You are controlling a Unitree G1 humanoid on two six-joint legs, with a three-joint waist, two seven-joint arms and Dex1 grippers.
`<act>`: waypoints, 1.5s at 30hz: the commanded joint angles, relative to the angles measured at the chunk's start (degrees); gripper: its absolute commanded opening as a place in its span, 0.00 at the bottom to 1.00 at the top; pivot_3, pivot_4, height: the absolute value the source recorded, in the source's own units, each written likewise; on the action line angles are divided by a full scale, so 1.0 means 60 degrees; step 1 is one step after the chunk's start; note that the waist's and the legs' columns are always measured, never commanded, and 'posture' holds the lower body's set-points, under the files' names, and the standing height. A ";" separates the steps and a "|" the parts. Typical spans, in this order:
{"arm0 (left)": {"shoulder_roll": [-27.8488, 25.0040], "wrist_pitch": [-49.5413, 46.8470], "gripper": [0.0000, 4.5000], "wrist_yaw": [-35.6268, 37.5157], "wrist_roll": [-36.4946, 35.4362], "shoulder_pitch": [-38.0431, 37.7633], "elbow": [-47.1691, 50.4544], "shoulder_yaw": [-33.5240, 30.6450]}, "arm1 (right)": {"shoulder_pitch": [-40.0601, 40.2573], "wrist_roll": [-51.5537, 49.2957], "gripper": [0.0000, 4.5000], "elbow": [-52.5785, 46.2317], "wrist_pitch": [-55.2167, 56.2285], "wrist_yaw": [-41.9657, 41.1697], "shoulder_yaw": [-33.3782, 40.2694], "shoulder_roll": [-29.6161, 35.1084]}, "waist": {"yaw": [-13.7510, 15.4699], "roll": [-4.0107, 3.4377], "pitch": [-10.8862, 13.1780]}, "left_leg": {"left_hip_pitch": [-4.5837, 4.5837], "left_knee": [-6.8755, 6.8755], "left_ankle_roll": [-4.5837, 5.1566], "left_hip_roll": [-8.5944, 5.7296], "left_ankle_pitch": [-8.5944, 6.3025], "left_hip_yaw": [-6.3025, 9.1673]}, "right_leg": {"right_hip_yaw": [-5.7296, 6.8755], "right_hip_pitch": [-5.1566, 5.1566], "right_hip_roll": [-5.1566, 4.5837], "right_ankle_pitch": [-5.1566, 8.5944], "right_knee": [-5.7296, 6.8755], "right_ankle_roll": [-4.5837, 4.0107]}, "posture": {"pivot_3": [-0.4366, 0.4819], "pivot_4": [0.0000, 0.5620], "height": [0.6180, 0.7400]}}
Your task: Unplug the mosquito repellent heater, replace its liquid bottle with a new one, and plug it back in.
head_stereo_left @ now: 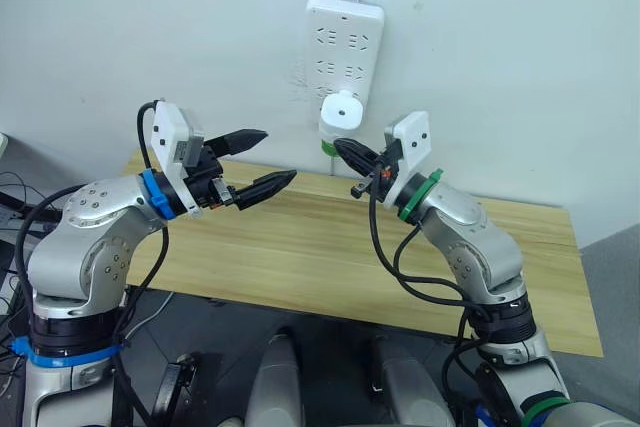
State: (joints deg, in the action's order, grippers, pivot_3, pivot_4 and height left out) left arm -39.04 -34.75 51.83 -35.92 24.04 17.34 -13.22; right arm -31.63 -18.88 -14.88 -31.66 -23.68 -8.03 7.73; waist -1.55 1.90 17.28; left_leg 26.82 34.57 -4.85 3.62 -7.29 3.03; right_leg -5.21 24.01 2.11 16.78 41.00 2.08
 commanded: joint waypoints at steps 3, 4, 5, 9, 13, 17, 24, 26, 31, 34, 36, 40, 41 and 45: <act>-0.0049 0.0145 1.00 -0.0051 -0.0105 0.0146 0.0094 0.0071 | -0.0176 0.0065 0.01 -0.0175 0.0303 0.0097 0.0115 -0.0076 | -0.0003 0.0000 0.0000 | 0.0000 0.0001 0.0000 0.0001 0.0000 0.0000 | 0.0000 0.0000 0.0000 0.0000 0.0000 0.0000 | 0.55 0.44 1.00; -0.0043 0.0149 1.00 -0.0061 -0.0104 0.0161 0.0088 0.0084 | -0.0177 0.0066 0.01 -0.0169 0.0311 0.0116 0.0127 -0.0092 | -0.0003 0.0000 0.0000 | 0.0000 0.0001 0.0000 0.0000 0.0000 0.0001 | 0.0000 0.0000 0.0000 0.0000 0.0000 0.0000 | 0.55 0.44 1.00; -0.0038 0.0148 1.00 -0.0072 -0.0104 0.0179 0.0077 0.0093 | -0.0176 0.0050 0.01 -0.0164 0.0290 0.0188 0.0171 -0.0144 | -0.0003 0.0000 0.0000 | 0.0000 0.0001 0.0000 0.0000 0.0000 0.0000 | 0.0000 0.0000 0.0000 0.0000 0.0000 0.0000 | 0.55 0.44 1.00; -0.0047 0.0159 1.00 -0.0084 -0.0099 0.0225 0.0029 0.0083 | -0.0296 0.0159 0.01 -0.0050 0.0167 0.0665 0.0368 -0.0342 | -0.0006 0.0000 0.0000 | -0.0001 0.0001 0.0000 0.0001 0.0000 0.0000 | 0.0000 0.0000 0.0000 0.0000 0.0001 0.0000 | 0.54 0.45 1.00; -0.0038 0.0203 1.00 -0.0110 -0.0081 0.0261 -0.0046 0.0098 | -0.0469 0.0353 0.01 0.0101 0.0004 0.1346 0.0634 -0.0500 | -0.0004 0.0000 0.0000 | -0.0001 0.0008 0.0000 0.0003 0.0001 0.0001 | 0.0000 -0.0001 0.0002 0.0000 0.0005 0.0001 | 0.54 0.45 1.00; -0.0029 0.0240 1.00 -0.0134 -0.0078 0.0287 -0.0112 0.0144 | -0.0435 0.0285 0.01 -0.0056 -0.0154 0.1396 0.0631 -0.0431 | 0.0008 0.0000 0.0000 | -0.0003 0.0031 0.0003 0.0004 0.0009 -0.0001 | 0.0001 -0.0017 0.0002 0.0005 0.0009 0.0010 | 0.54 0.45 1.00; -0.0401 0.0003 1.00 -0.0136 0.0086 -0.0065 -0.0133 0.0253 | 0.0917 -0.1452 0.01 -0.2154 -0.1055 -0.1482 0.0349 0.1681 | 0.0042 0.0000 0.0001 | 0.0000 0.0027 0.0010 -0.0004 0.0009 -0.0006 | 0.0004 -0.0035 -0.0012 0.0018 -0.0018 0.0032 | 0.53 0.47 1.00; -0.0641 0.0007 1.00 -0.0130 0.0301 -0.0233 -0.0303 0.0320 | 0.1330 -0.1732 0.09 -0.2291 -0.0966 -0.2138 0.0926 0.2644 | 0.0025 -0.0001 0.0001 | -0.0001 0.0007 0.0013 -0.0007 0.0003 -0.0008 | 0.0007 -0.0033 -0.0020 0.0004 -0.0024 0.0009 | 0.53 0.47 1.00; -0.1199 0.0312 1.00 0.0228 0.0703 -0.0551 -0.1025 0.0241 | 0.1929 -0.1817 0.46 -0.1586 -0.0087 -0.3317 0.2348 0.4315 | -0.0034 0.0000 0.0002 | -0.0010 -0.0012 0.0014 0.0003 0.0003 -0.0009 | 0.0009 -0.0024 -0.0009 0.0032 -0.0020 0.0042 | 0.53 0.47 1.00; -0.1725 0.1065 1.00 0.0736 0.1241 -0.0740 -0.1957 0.0126 | 0.2348 -0.1915 0.69 -0.0744 0.0196 -0.3944 0.3452 0.5259 | -0.0039 0.0000 0.0002 | -0.0015 -0.0014 0.0014 0.0003 0.0003 -0.0020 | 0.0001 -0.0023 -0.0007 0.0036 -0.0021 0.0041 | 0.51 0.47 1.00; -0.1928 0.1376 1.00 0.0967 0.1391 -0.0721 -0.2435 0.0114 | 0.2611 -0.1833 0.85 -0.0335 0.0544 -0.4264 0.3824 0.5655 | -0.0026 0.0000 0.0002 | -0.0014 -0.0013 0.0014 0.0000 0.0003 -0.0026 | -0.0004 -0.0020 -0.0009 0.0037 -0.0022 0.0039 | 0.51 0.47 1.00; -0.1985 0.1855 1.00 0.1154 0.1663 -0.0418 -0.3088 0.0220 | 0.3289 -0.1726 0.99 -0.0292 0.1086 -0.4667 0.4112 0.5975 | -0.0027 0.0000 0.0002 | -0.0012 -0.0014 0.0014 0.0001 0.0003 -0.0029 | -0.0005 -0.0017 -0.0010 0.0038 -0.0022 0.0040 | 0.50 0.46 1.00; -0.1951 0.1920 1.00 0.1202 0.1686 -0.0351 -0.3186 0.0244 | 0.3419 -0.1723 0.99 -0.0306 0.1153 -0.4665 0.4152 0.5968 | -0.0026 0.0000 0.0002 | -0.0012 -0.0014 0.0014 0.0002 0.0003 -0.0029 | -0.0005 -0.0017 -0.0009 0.0038 -0.0023 0.0040 | 0.49 0.46 1.00; -0.1824 0.2052 1.00 0.1333 0.1740 -0.0183 -0.3306 0.0377 | 0.3798 -0.1604 0.99 -0.0373 0.1334 -0.4472 0.4266 0.5942 | -0.0040 0.0000 0.0002 | -0.0011 -0.0011 0.0014 -0.0001 0.0003 -0.0036 | -0.0017 -0.0017 -0.0010 0.0038 -0.0022 0.0042 | 0.48 0.45 1.00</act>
State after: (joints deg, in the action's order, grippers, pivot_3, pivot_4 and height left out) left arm -50.02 -23.44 59.34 -25.60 22.27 -3.17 -10.81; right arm -9.27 -28.28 -15.33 -25.27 -51.03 14.99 42.85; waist -1.79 1.90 17.29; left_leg 26.75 34.51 -4.77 3.61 -7.27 2.80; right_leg -5.33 23.91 2.05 17.01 40.87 2.33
